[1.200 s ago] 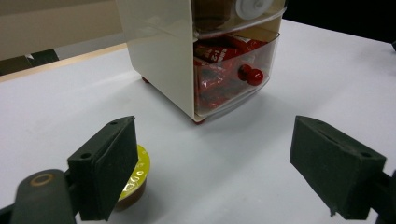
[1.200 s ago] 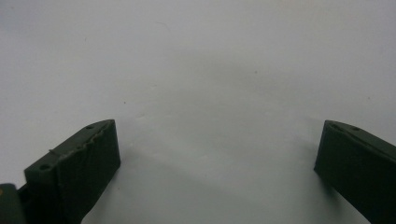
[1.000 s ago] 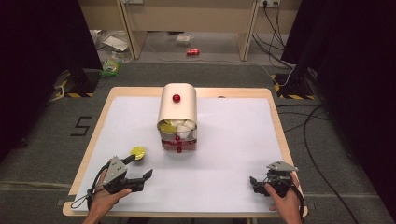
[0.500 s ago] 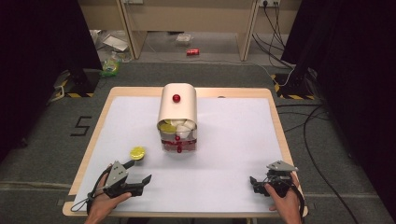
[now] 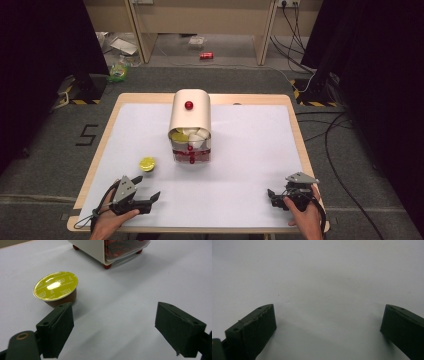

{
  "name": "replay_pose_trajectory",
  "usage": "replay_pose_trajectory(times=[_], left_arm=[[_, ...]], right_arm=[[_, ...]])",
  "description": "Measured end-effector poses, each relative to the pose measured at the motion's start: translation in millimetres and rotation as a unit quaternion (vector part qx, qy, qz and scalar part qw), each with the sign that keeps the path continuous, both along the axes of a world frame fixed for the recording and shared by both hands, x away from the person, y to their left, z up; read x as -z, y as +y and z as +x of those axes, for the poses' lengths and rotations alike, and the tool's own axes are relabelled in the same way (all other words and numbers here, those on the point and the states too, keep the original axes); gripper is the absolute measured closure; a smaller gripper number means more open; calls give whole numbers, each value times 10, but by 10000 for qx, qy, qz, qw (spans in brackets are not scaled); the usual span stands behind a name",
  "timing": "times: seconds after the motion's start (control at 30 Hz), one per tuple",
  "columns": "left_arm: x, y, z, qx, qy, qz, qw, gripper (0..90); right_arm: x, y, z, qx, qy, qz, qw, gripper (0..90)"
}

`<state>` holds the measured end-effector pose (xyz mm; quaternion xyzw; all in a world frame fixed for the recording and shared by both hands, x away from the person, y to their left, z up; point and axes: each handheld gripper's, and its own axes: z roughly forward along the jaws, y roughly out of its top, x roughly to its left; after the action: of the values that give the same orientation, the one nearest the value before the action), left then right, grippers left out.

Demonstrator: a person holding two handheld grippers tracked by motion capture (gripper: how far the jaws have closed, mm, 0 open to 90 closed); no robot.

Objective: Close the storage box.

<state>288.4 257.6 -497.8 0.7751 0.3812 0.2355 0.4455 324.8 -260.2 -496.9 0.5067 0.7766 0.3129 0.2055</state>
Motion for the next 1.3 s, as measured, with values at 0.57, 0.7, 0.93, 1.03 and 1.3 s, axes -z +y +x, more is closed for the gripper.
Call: replay_pose_trajectory(times=[0.57,0.7,0.93,1.03,1.3], left_arm=[[39,-11,-98,89,150,376,9991,148],[99,-23,-106,108,236,540,9982,148],[143,9,-122,38,347,320,9989,149],[190,39,-134,-69,394,30,9992,151],[250,60,-180,-132,202,-152,9996,150]], right_arm=[[0,0,0,-1,0,-1,10000,2],[0,0,0,-1,-1,-1,10000,2],[0,0,0,0,0,-1,10000,2],[0,0,0,0,-1,-2,10000,2],[1,0,-1,0,-3,-2,10000,2]])
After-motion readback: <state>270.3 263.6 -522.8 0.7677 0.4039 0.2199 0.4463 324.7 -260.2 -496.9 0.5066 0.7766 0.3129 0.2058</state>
